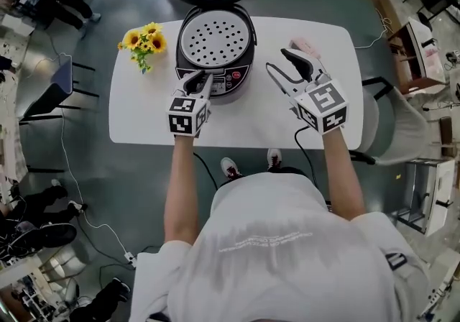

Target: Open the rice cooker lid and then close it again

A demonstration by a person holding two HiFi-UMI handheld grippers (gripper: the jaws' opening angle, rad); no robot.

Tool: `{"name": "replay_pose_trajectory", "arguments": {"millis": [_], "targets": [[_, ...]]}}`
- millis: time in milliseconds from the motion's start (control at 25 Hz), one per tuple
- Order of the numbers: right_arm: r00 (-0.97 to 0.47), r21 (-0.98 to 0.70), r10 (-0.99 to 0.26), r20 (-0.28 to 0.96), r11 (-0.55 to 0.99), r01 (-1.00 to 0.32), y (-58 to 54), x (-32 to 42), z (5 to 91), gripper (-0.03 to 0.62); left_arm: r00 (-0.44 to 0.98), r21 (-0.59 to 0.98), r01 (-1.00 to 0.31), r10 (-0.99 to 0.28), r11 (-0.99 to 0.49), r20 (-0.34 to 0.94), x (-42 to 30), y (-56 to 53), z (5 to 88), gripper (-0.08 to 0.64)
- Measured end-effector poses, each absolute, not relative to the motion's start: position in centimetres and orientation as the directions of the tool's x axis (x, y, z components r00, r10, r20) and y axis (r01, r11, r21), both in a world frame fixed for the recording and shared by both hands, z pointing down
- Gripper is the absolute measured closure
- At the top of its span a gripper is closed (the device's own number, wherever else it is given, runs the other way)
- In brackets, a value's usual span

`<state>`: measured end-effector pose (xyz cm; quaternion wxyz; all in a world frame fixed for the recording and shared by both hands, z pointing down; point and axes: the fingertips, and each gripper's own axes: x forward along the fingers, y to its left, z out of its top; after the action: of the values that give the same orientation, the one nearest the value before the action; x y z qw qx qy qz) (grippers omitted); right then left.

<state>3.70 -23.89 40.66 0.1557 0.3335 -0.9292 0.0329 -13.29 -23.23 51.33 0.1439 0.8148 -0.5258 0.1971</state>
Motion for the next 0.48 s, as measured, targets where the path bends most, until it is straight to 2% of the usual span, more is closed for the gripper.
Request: {"name": "replay_pose_trajectory", "arguments": {"millis": [120,480], "targets": [[-0.725,0.072,-0.629,0.282,0.767,-0.638,-24.8,4.0,39.1,0.382,0.339,0.051,-0.936,-0.858,-0.347,0.386,-14.8,-23.6,48.7,0.471],[-0.724,0.129,-0.663,0.19,0.748,-0.651,-27.1,4.0,34.5,0.382,0.275,-0.035,-0.956,-0.935,-0.29,0.225,-18.4,-23.7,40.0,0.466]]}}
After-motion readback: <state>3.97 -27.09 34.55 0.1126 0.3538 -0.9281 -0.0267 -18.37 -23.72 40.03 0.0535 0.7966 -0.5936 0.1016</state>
